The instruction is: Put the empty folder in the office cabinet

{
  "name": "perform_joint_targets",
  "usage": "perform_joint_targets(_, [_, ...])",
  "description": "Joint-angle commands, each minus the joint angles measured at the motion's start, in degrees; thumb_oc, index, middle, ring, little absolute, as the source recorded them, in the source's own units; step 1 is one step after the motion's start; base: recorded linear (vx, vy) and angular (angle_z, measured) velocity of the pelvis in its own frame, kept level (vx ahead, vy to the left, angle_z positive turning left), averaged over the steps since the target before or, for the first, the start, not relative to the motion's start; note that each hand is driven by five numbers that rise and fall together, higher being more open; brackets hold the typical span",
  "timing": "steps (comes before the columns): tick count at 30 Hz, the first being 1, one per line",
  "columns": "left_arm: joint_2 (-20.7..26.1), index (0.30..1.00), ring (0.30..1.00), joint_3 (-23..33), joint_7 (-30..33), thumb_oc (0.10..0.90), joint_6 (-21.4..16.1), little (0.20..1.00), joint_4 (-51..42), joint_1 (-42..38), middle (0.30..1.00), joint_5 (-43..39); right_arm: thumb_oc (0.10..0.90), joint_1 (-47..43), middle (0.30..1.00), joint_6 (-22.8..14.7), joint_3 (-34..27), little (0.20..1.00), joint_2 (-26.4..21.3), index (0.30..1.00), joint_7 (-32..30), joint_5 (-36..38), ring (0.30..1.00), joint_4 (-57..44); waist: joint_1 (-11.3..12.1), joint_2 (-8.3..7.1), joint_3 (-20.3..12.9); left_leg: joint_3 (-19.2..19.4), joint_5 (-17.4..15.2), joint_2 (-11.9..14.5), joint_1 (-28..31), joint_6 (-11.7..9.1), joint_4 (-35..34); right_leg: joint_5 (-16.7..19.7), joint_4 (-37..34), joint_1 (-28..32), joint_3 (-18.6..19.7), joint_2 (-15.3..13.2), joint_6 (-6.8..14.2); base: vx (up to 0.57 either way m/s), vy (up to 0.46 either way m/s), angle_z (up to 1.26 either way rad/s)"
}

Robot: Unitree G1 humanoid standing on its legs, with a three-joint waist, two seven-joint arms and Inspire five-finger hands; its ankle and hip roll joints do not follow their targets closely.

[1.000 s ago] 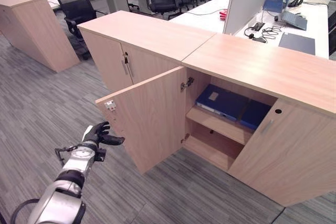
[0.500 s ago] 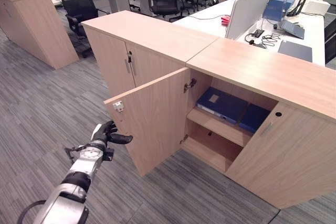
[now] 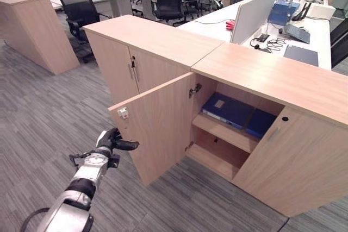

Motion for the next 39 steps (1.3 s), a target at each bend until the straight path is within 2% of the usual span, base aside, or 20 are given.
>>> perform_joint_targets(1, [-11.36,0.9,0.9,-2.74,-9.82,0.8,-11.2,0.9,-21.6,-15.11,0.9,-9.58,0.8,-4.15,0.9,-0.25,1.13,0.9,-0.06,0.9,0.25,0.03,0.9,3.1,-3.9,2.89,-0.52,-3.92,-7.37,1.39,2.33,-1.75,-0.15,-5.57,0.1,2.46,1.21,2.98,2.06,-0.02,-0.006,0.18])
perform_joint_targets(2, [-11.31,0.9,0.9,-2.71,-9.8,0.8,-11.1,0.9,-21.78,-14.97,0.9,-9.62,0.8,-4.1,0.9,-0.24,1.15,0.9,-0.07,0.9,0.25,0.03,0.9,3.09,-3.9,2.9,-0.57,-3.92,-7.37,1.4,2.33,-1.75,-0.15,-5.56,0.09,2.46,1.21,2.99,2.07,-0.01,0.001,0.17])
perform_joint_targets(3, [-13.08,0.9,0.9,-5.42,-13.1,0.8,-11.05,0.9,-29.43,-14.14,0.9,-12.5,0.8,-4.31,0.9,-0.26,0.82,0.9,0.44,0.9,0.36,0.45,0.9,3.24,-3.91,2.9,-0.47,-3.99,-7.43,1.32,2.32,-1.7,-0.15,-5.47,0.1,2.5,1.12,2.9,2.12,0.0,0.003,0.13])
perform_joint_targets(4, [-13.03,0.9,0.9,-5.43,-13.07,0.8,-10.95,0.9,-29.62,-14.02,0.9,-12.53,0.8,-4.27,0.9,-0.27,0.81,0.9,0.46,0.9,0.36,0.44,0.9,3.24,-3.87,2.88,-0.5,-3.98,-7.44,1.32,2.33,-1.69,-0.15,-5.46,0.1,2.51,1.13,2.9,2.12,0.0,0.003,0.09])
perform_joint_targets(6, [-14.44,0.9,0.9,-7.92,-15.38,0.8,-10.12,0.9,-35.97,-12.95,0.9,-16.74,0.8,-4.43,0.9,-0.12,0.84,0.9,0.76,0.9,0.43,0.67,0.9,3.67,-3.83,2.95,-0.3,-4.05,-7.54,1.27,2.29,-1.61,-0.15,-5.38,0.06,2.5,1.13,2.87,2.13,-0.01,-0.002,0.09])
perform_joint_targets(7, [-15.43,0.9,0.9,-10.68,-17.75,0.8,-8.5,0.9,-41.7,-11.97,0.9,-21.02,0.8,-4.59,0.9,0.04,1.02,0.9,1.1,0.9,0.43,0.9,0.9,4.29,-3.67,3.04,-0.05,-4.07,-7.59,1.25,2.25,-1.57,-0.15,-5.36,0.03,2.45,1.14,2.9,2.12,-0.01,-0.005,0.12])
perform_joint_targets(10, [-15.49,0.9,0.9,-13.03,-19.05,0.8,-7.49,0.9,-46.52,-11.42,0.9,-23.27,0.8,-4.68,0.9,0.1,1.16,0.9,1.38,0.9,0.41,1.17,0.9,4.92,-3.5,3.06,0.21,-4.08,-7.59,1.27,2.24,-1.57,-0.15,-5.33,-0.01,2.44,1.24,2.96,2.12,-0.01,-0.012,0.21])
perform_joint_targets(11, [-15.69,0.9,0.9,-15.63,-20.24,0.8,-6.55,0.9,-50.1,-10.44,0.9,-25.27,0.8,-4.77,0.9,0.13,1.6,0.9,1.76,0.9,0.55,1.35,0.9,5.49,-3.36,3.06,0.5,-4.14,-7.63,1.35,2.32,-1.53,-0.15,-5.37,-0.03,2.43,1.27,3.03,2.11,-0.01,-0.013,0.32])
perform_joint_targets(19, [-15.55,0.9,0.9,-21.29,-20.93,0.8,-3.49,0.9,-52.57,-8.07,0.9,-26.38,0.8,-5.84,0.9,-0.1,3.92,0.9,2.56,0.9,0.31,1.54,0.9,6.05,-3.2,3.14,1.37,-4.51,-7.58,1.55,2.31,-1.62,-0.15,-5.81,-0.01,2.6,1.32,3.5,1.84,-0.01,-0.016,0.06])
perform_joint_targets(27, [-13.77,0.9,0.9,-22.51,-21.71,0.8,-2.78,0.9,-54.39,-6.62,0.9,-26.54,0.8,-6.71,0.9,-0.2,5.84,0.9,3.12,0.9,0.61,0.29,0.9,6.2,-2.83,3.37,1.52,-4.72,-7.34,1.74,2.25,-1.78,-0.15,-5.94,-0.03,2.71,1.32,3.81,1.66,0.0,-0.008,-0.22])
perform_joint_targets(39, [-15.05,0.9,0.9,-21.57,-20.97,0.8,-3.28,0.9,-51.66,-5.66,0.9,-24.76,0.8,-7.07,0.9,-0.14,6.68,0.9,3.53,0.9,0.68,0.06,0.9,6.33,-2.95,3.6,1.75,-4.53,-7.37,2.16,2.54,-2.01,-0.15,-6.34,-0.03,2.92,1.34,4.09,1.35,0.0,-0.009,-0.06])
